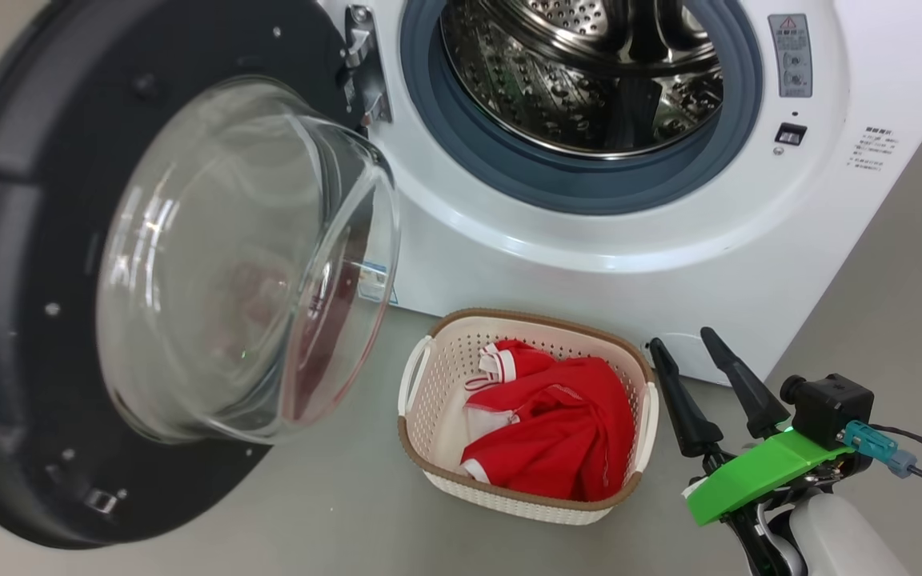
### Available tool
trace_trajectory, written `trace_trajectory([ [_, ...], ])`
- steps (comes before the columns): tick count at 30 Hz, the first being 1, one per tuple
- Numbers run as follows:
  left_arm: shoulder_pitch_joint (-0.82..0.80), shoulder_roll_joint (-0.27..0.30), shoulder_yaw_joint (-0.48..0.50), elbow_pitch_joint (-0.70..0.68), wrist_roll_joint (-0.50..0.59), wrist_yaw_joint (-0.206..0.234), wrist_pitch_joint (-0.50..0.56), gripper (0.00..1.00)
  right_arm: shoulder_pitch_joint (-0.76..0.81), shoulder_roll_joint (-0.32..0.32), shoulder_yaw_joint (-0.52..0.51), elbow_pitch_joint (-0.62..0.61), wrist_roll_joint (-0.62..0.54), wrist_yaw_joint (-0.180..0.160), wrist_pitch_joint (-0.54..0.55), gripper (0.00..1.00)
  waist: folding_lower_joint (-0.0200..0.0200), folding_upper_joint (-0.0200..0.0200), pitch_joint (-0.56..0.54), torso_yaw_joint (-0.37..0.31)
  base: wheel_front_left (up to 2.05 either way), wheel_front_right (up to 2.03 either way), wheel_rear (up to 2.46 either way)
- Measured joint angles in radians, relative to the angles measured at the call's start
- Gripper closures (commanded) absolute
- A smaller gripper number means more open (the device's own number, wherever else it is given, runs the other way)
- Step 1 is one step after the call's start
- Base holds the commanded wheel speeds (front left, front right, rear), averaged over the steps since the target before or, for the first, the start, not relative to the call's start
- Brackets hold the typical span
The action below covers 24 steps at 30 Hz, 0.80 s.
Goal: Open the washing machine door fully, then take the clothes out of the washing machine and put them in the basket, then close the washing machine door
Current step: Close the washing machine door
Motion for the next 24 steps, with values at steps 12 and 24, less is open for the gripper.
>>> trace_trajectory([
  [12, 0.083, -0.033, -0.008, -0.184, -0.035, 0.057, 0.041, 1.0, 0.0, 0.002, 0.001, 0.0, 0.0, 0.0, 0.0, 0.0, 0.0, 0.0, -0.017, -0.007, 0.0, 0.0, 0.0],
  [24, 0.119, -0.081, -0.018, -0.274, -0.065, 0.073, 0.06, 1.0, 0.006, 0.002, -0.001, 0.0, 0.0, 0.0, 0.0, 0.0, 0.0, 0.0, -0.022, -0.024, 0.0, 0.0, 0.0],
])
